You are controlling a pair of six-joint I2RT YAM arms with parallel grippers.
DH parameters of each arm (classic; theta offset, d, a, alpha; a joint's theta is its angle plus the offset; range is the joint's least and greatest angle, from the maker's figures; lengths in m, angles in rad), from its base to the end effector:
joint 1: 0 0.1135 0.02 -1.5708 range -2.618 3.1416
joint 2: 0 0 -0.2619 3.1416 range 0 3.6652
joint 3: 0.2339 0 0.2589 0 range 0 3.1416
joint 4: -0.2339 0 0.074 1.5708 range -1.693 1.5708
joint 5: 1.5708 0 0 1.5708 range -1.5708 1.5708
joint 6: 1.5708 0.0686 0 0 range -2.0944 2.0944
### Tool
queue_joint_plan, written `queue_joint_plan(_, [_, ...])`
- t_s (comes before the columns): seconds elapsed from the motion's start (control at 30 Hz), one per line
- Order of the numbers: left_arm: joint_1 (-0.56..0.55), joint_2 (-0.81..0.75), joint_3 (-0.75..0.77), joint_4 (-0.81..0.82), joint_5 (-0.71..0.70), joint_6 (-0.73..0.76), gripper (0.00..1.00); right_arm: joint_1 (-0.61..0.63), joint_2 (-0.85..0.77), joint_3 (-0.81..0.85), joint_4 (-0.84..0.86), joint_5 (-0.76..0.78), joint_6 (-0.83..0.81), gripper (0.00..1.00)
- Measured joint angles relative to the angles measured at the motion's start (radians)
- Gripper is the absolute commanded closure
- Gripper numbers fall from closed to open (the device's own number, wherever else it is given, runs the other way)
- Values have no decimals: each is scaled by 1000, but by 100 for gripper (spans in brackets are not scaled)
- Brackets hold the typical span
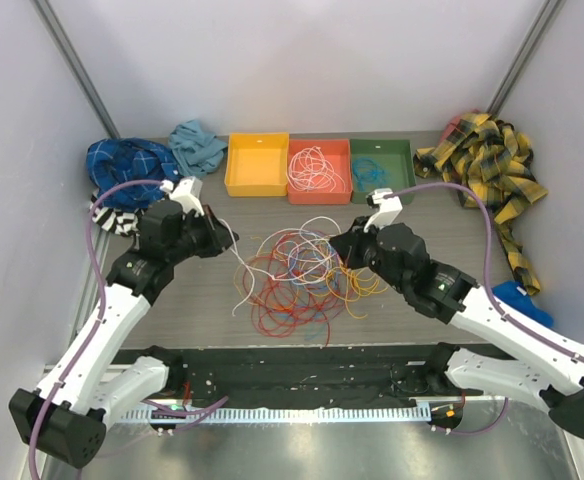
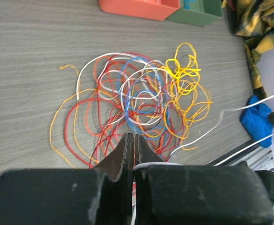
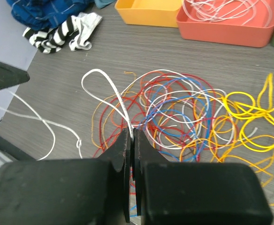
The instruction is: Untangle the cables
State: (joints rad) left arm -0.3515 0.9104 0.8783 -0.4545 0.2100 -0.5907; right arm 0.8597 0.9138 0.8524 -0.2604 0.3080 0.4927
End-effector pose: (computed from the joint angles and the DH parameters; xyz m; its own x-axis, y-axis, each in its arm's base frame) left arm 0.2182 -0.0953 0.3062 -0.6485 -0.3423 -0.6799 0.1789 0.7996 -0.5733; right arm 0.1772 0.1738 0.3212 -0.4346 0.1861 -0.8812 -0.3731 0.8533 0.3643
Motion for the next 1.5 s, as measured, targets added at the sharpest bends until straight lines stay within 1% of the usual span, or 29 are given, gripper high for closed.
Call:
queue_joint_plan(0.17, [-38, 58, 101, 3, 3, -2, 100, 3, 70, 0, 66, -85, 1, 99])
queue_joint_plan(0.27, [-83, 94, 146, 16, 0, 0, 100, 20, 117, 0, 91, -124, 4, 99])
queue_joint_plan(0.4, [-139, 121, 156, 16, -8, 6, 100, 37, 143, -1, 95, -155, 7, 99])
queue_joint_plan(0.5, [-146, 121, 156, 7, -37, 23, 100, 45, 147, -2, 96, -180, 7, 99])
queue_joint_plan(0.6, [-146, 118, 156, -24, -96, 43, 100, 60, 179, -2, 96, -203, 6, 99])
queue_joint_plan(0.77, [-146, 118, 156, -76, -161, 57, 100, 146, 286, -10, 103, -231, 2, 99])
queue_joint_plan(0.93, [-146, 114, 156, -101, -195, 58, 100, 215, 392, 24, 110, -240, -14, 99])
queue_joint_plan(1.13, [-146, 81, 172, -119, -198, 68, 100, 232, 416, 63, 135, -234, -29, 99])
queue_joint_plan(1.2, [-146, 78, 200, -117, -171, 66, 100, 232, 415, 64, 148, -230, -31, 93])
queue_joint_plan(1.23, [-146, 80, 215, -111, -153, 63, 100, 232, 415, 65, 156, -229, -31, 87])
queue_joint_plan(1.4, [-148, 121, 282, -58, -66, 27, 100, 232, 419, 87, 202, -232, -40, 83])
queue_joint_plan(1.43, [-151, 134, 290, -46, -55, 22, 100, 232, 422, 96, 216, -231, -43, 76])
queue_joint_plan(1.47, [-155, 148, 297, -38, -46, 18, 100, 232, 422, 105, 230, -230, -46, 72])
queue_joint_plan(1.5, [-160, 162, 301, -30, -40, 16, 100, 232, 422, 111, 242, -227, -48, 61])
